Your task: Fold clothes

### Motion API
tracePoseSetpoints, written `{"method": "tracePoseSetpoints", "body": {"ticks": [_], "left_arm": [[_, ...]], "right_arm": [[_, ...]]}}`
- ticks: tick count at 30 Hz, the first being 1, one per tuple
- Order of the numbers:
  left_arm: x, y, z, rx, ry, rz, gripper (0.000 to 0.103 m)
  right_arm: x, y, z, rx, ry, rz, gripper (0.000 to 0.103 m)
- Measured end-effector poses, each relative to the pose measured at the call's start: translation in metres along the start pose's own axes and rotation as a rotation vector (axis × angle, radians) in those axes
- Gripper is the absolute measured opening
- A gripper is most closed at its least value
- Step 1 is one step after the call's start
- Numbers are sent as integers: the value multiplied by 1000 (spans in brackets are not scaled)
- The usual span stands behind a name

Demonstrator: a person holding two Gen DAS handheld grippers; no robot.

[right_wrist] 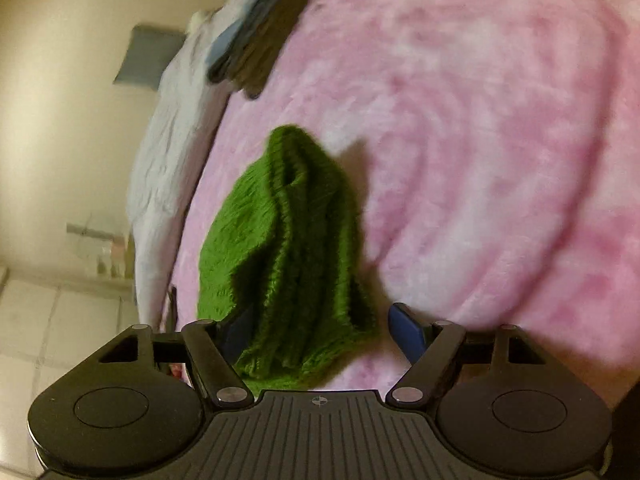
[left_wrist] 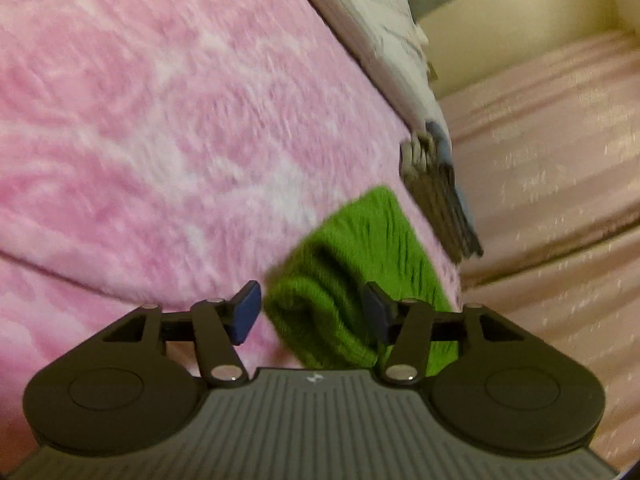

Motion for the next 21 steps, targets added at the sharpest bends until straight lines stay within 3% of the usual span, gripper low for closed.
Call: {"method": "tracePoseSetpoints", "body": {"ticks": [2,4,7,8,10,14,18,20,21], "left_arm": [[-1,-10,7,-11,-10,-18,33],[2,-17,10,-7,-46,-48,26],[8,-16,14,-14,-97,-48,12],[11,-15,15,-17,-113,-40,3],[19,-7,22,-32,-145,-1,3],[38,8,49,-83,-219,59,3],[36,17,69,-92,-292,30,5],[34,29,63,-81,-269,32,9],[34,36,57,-63,-259,43,10]], "right_arm": [[1,-4,2,-10,-11,-16,46],[6,-8,3,-21,-42,-35,28],[10,-9,2,-15,-53,-55,16],[10,-7,-1,-15,-48,-63,11],[8,-1,-13,-7,-38,-74,8],[12,14,-45,43,-6,-46,8],[20,22,-52,15,-13,-23,9],[17,37,-49,60,-10,-15,51],[13,45,-49,94,-3,-29,54]]}}
Point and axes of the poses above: each gripper's, at about its wrist camera, not at the fingertips, and y roughly against the way its jaws point, x to its right, z to its underside, the point moved 5 cm from there along -y, roughly the way its jaws point, and after that the axes turned 8 degrees about x, right-handed, at the moved point
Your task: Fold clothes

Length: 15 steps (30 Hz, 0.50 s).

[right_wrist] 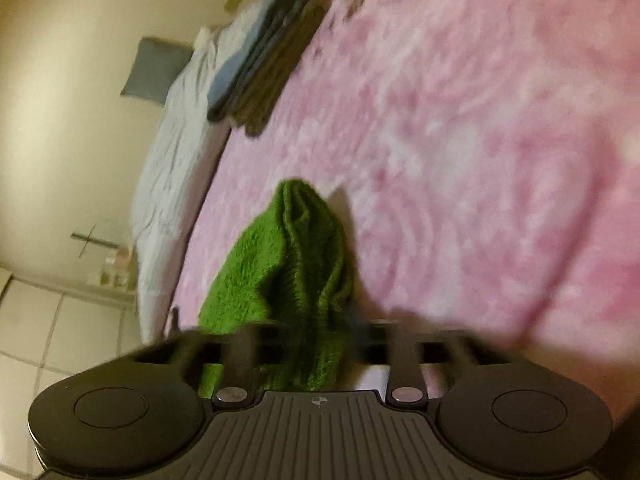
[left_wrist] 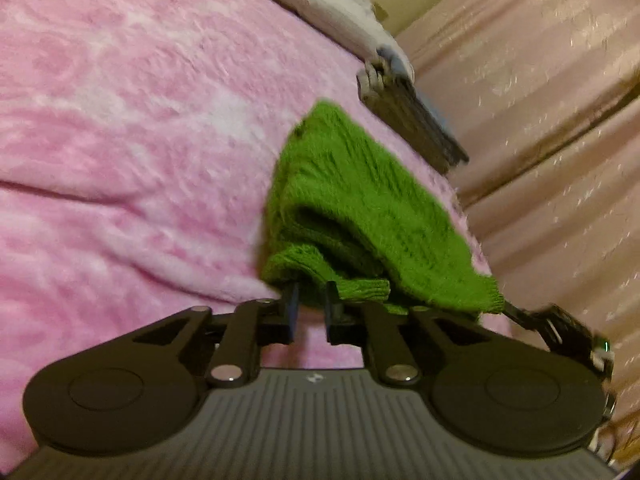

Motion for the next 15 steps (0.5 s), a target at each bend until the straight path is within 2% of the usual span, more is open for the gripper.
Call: {"method": "tracePoseSetpoints", "body": {"ticks": [1,2,4,6,12,13,14,15], "left_arm": [[-1,9,-6,23,8,15,17],[-4,15,-13,45,25,18,28],[-10,22,-29,85,76,24,39],[-18,19,-42,107,137,22,41],[-29,-33,-52,15,212,7,43],[-26,-39,-50,5,225,35,40],[-23,-43,-48,-12,240,70,24],[-24,-45,-45,-22,259,86,13]], "right_arm": [[-4,9,0,34,6,-14,54],[-7,16,0,54,-1,-36,54],[-15,19,3,44,-49,-90,54],[-22,9,9,4,-63,-112,54],[-17,-24,24,-29,-34,-28,54],[-16,-26,24,-20,-21,-17,45],[-15,-28,23,-11,-7,-7,12],[-13,-29,21,-2,-2,0,11]]}}
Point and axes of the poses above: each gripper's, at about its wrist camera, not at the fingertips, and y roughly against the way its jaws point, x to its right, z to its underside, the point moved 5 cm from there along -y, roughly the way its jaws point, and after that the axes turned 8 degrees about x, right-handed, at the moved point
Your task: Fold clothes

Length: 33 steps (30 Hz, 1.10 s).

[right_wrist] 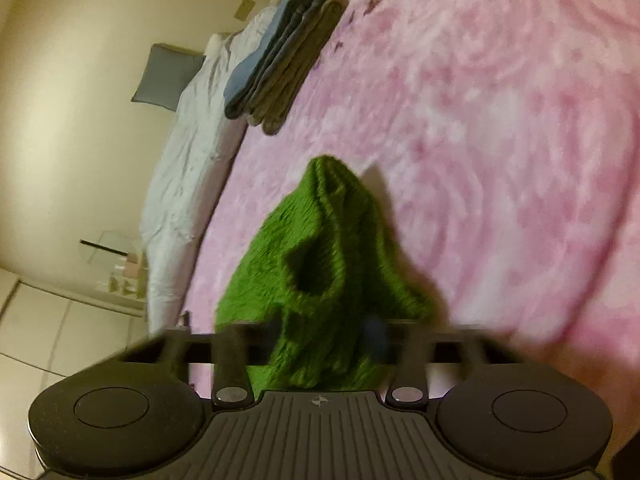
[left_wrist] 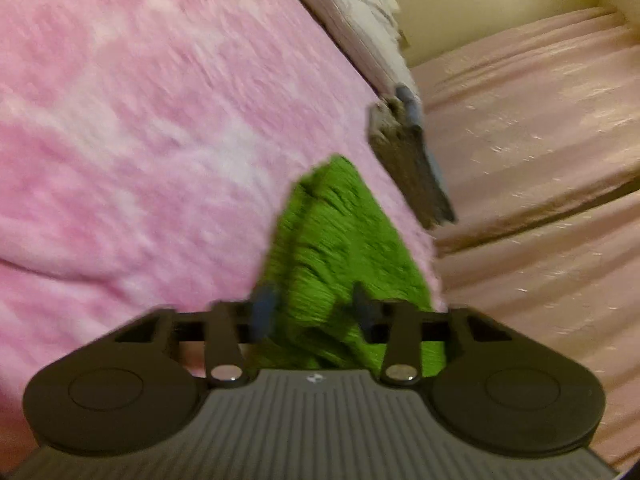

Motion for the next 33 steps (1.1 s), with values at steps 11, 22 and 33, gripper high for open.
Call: {"method": "tracePoseSetpoints", "body": {"ticks": [11,22,33], "left_arm": [[1,18,34,15,-69,38,11],[14,14,40,60,-295,-50,13],[20,19,39,54,-316,-25,12]], "right_arm": [[-3,25,-19,83,76,8,5],[14,13,6,77,178,63,6],[6,27,5,136,167,36,6]]}}
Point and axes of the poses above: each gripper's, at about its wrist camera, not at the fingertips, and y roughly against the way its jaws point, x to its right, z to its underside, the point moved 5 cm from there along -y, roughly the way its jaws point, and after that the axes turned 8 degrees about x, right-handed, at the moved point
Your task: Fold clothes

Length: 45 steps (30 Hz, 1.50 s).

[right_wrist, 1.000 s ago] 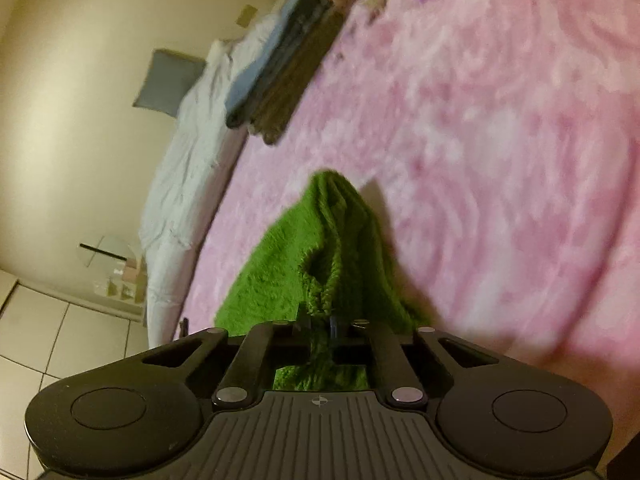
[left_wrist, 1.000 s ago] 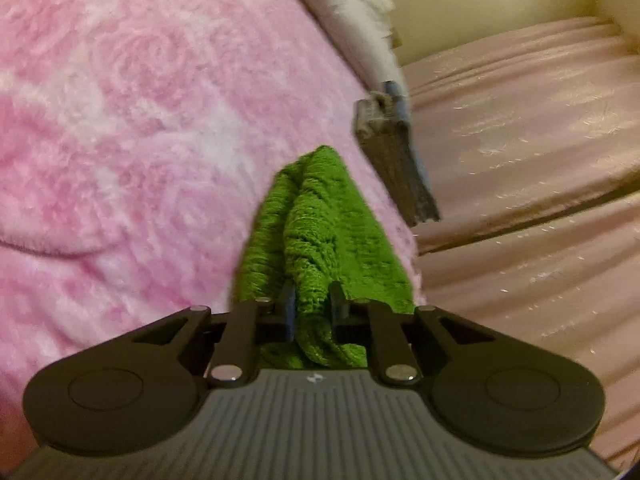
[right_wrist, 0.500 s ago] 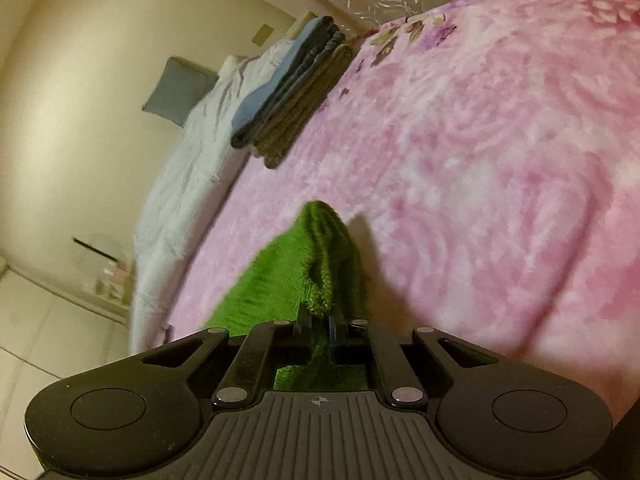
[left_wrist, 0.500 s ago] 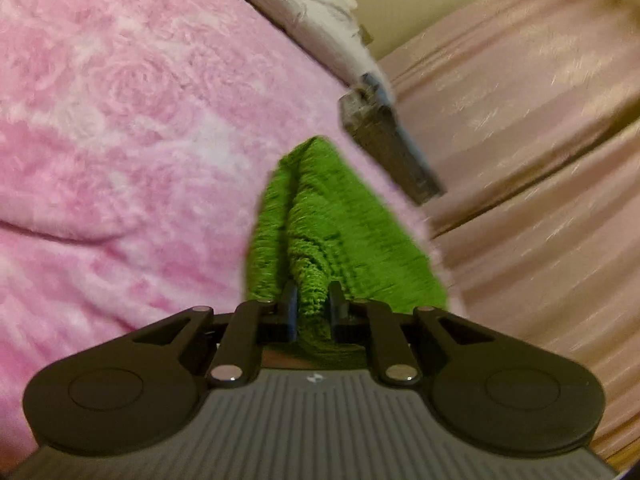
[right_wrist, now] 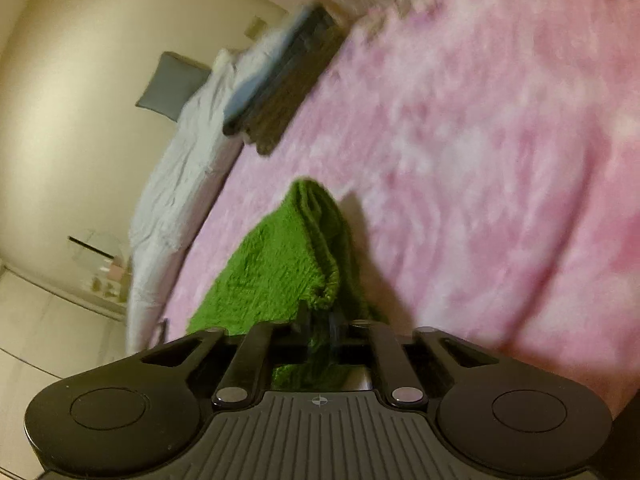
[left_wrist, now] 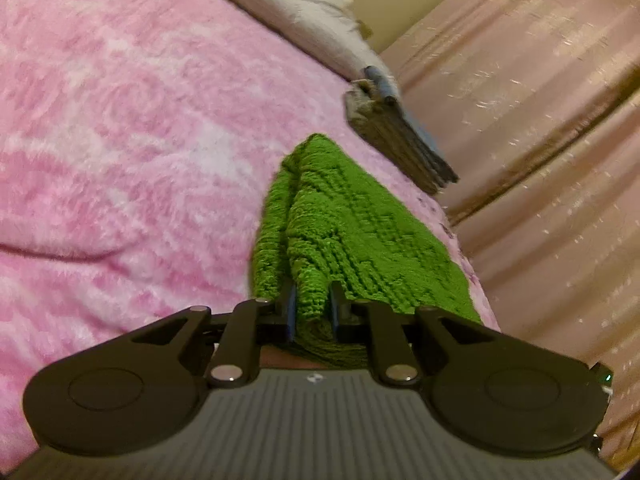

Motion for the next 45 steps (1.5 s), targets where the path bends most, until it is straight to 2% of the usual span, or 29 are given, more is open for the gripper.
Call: {"method": "tracePoseSetpoints", "body": {"ticks": [4,7,9,10,13,16,18,20,23,27,32,36,37,38,41,45], "left_arm": [[-2,-5,7,-2,-52,-39,15],[9,0,5,3,-126,-87,21],[18,9,-2,21,-177,-124,25],[22,14,-7,36,-195,-138,25],[39,26,-20,90,-248,-143,24],[61,15,-17,70,-349,-120,24],[67,-1,-3,22,-420,-143,23],[64,-15,14,-24,-457,-179,23],[57,-20,30,7,-482,-215,23],[59,-21,31,10,-495,-244,23],[61,-14,28,16,-446,-268,23],[75,6,27,17,-434,-334,21],[78,10,28,4,-422,-356,22],[79,14,30,-10,-407,-378,25],[85,25,39,-51,-386,-418,29],[93,40,51,-62,-394,-431,34]], "right_arm": [[-7,-9,11,-31,130,67,6],[-14,-9,15,-36,204,113,26],[-26,1,10,15,293,139,47],[-35,7,8,53,345,142,53],[-66,21,3,136,509,117,52],[-95,15,21,119,665,44,52],[-105,3,43,73,762,23,52],[-102,-13,67,33,856,39,52],[-77,-35,96,-14,1000,130,52],[-65,-41,90,-50,943,128,52],[-66,-35,81,-82,888,125,52],[-80,-5,76,-83,811,133,53],[-81,1,76,-88,797,141,63],[-82,4,76,-101,785,155,77],[-84,16,79,-125,768,166,78],[-83,27,85,-152,741,197,78]]}}
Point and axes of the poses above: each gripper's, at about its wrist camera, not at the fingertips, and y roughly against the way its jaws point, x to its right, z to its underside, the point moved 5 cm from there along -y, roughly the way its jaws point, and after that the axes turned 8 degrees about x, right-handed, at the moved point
